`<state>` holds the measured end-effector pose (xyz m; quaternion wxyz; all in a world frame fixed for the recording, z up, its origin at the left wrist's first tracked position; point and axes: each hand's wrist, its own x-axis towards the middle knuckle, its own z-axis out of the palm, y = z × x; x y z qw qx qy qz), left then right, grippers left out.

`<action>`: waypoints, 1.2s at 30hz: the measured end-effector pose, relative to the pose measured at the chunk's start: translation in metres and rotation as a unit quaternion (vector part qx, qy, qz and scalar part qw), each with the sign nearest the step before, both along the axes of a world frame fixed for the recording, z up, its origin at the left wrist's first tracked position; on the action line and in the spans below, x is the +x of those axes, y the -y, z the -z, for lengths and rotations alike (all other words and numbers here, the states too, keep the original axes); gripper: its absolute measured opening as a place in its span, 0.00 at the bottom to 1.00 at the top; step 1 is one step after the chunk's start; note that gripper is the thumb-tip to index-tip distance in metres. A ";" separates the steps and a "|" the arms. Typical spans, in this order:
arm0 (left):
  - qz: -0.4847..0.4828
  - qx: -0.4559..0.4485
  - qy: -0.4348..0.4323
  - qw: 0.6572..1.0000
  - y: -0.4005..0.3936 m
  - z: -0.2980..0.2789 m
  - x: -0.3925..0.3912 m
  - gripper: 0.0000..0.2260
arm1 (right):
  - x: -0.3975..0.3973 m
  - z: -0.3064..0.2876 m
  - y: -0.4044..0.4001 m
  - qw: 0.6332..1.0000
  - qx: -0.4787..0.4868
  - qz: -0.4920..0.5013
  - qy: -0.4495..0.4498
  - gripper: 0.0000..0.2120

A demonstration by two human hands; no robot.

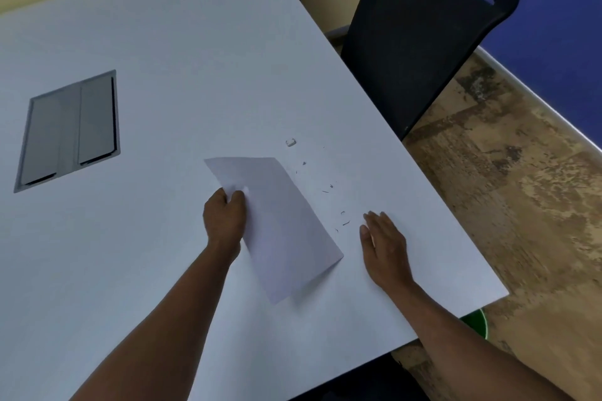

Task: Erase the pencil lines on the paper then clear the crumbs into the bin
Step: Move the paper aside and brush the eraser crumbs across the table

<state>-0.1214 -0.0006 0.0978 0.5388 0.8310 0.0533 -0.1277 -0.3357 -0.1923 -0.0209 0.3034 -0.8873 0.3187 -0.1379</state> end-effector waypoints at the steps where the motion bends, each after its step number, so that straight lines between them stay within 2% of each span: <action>1: -0.008 0.000 -0.007 1.000 -0.006 0.005 0.004 0.12 | -0.001 0.001 0.008 1.000 -0.027 0.003 -0.016 0.30; 7: -0.017 0.048 -0.034 0.998 -0.033 0.037 0.028 0.07 | -0.010 0.016 0.064 0.971 -0.137 0.023 -0.197 0.31; 10: -0.023 0.077 -0.048 0.996 -0.042 0.055 0.034 0.10 | -0.014 0.022 0.084 0.958 -0.154 0.034 -0.239 0.33; 16: -0.056 0.156 -0.050 0.985 -0.057 0.087 0.037 0.13 | -0.020 0.032 0.091 0.949 -0.172 0.030 -0.261 0.34; 20: -0.059 0.186 -0.037 0.980 -0.061 0.099 0.034 0.05 | -0.021 0.034 0.092 0.950 -0.177 0.036 -0.255 0.34; 24: -0.094 0.177 -0.035 0.979 -0.057 0.106 0.036 0.15 | -0.021 0.032 0.091 0.949 -0.177 0.039 -0.258 0.34; 27: -0.095 0.279 0.023 0.955 -0.046 0.113 0.037 0.23 | -0.020 0.029 0.091 0.949 -0.176 0.040 -0.259 0.34; 29: -0.065 0.334 0.108 0.934 -0.033 0.115 0.033 0.27 | -0.020 0.028 0.092 0.948 -0.176 0.039 -0.262 0.34; 31: 0.015 0.317 0.193 0.928 -0.015 0.119 0.029 0.28 | -0.020 0.028 0.092 0.947 -0.178 0.038 -0.266 0.34; 33: 0.147 0.273 0.263 0.913 0.013 0.122 0.027 0.28 | -0.020 0.028 0.092 0.945 -0.182 0.040 -0.270 0.34; 36: 0.345 0.242 0.312 0.852 0.057 0.127 0.016 0.27 | -0.019 0.028 0.092 0.943 -0.183 0.040 -0.274 0.34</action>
